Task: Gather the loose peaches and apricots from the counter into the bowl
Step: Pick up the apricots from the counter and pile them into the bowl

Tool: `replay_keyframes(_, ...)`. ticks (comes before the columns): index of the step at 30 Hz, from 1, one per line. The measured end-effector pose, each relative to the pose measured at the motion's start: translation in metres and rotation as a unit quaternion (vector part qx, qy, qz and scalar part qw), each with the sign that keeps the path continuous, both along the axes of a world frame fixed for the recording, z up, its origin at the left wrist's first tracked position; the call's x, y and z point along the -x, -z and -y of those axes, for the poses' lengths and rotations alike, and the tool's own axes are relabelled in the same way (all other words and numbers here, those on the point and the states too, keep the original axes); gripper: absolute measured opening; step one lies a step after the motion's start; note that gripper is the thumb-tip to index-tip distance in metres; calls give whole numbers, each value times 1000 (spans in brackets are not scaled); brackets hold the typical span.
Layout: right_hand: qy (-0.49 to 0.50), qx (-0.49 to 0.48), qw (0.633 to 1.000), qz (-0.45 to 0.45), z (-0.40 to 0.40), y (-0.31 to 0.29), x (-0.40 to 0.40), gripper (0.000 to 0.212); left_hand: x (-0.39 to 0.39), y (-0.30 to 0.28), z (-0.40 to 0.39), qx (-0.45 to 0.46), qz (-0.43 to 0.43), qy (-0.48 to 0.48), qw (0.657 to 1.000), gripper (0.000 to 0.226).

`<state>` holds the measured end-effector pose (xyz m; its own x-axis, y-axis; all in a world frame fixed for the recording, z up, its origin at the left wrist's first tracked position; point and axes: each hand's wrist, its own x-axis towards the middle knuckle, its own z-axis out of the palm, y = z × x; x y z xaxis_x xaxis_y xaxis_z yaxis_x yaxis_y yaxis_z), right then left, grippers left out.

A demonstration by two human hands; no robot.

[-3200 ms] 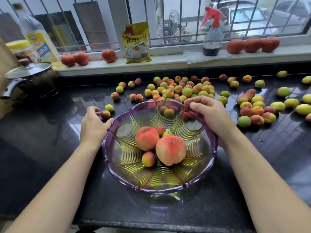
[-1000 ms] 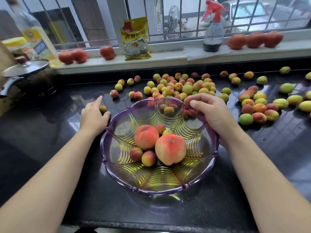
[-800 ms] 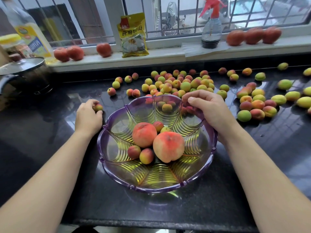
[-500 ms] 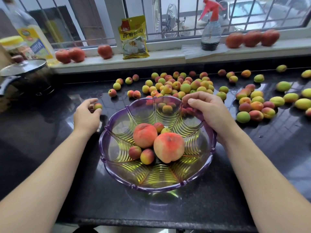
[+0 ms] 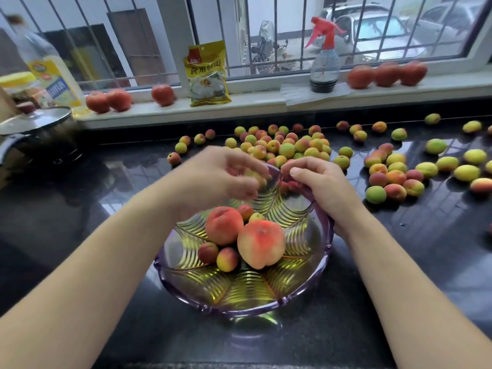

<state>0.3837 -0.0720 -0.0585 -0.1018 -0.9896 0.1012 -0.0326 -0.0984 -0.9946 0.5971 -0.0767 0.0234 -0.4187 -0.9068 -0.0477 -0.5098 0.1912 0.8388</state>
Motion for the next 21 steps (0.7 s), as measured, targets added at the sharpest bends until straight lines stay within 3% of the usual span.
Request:
replay_keyframes(3, -4, 1, 1000, -8, 0, 0, 0, 17, 26, 9, 7, 25, 204, 74, 976, 21)
replay_keyframes(7, -7, 4, 1000, -5, 1, 0, 1, 17, 51, 22, 16, -20, 278, 72, 958, 32)
replay_keyframes(12, -9, 3, 1000, -1, 2, 1, 2, 17, 60, 30, 23, -15, 329, 67, 942, 22)
replay_keyframes(21, -8, 8, 1000, -6, 4, 2, 2, 17, 58, 29, 25, -10, 295, 92, 951, 15)
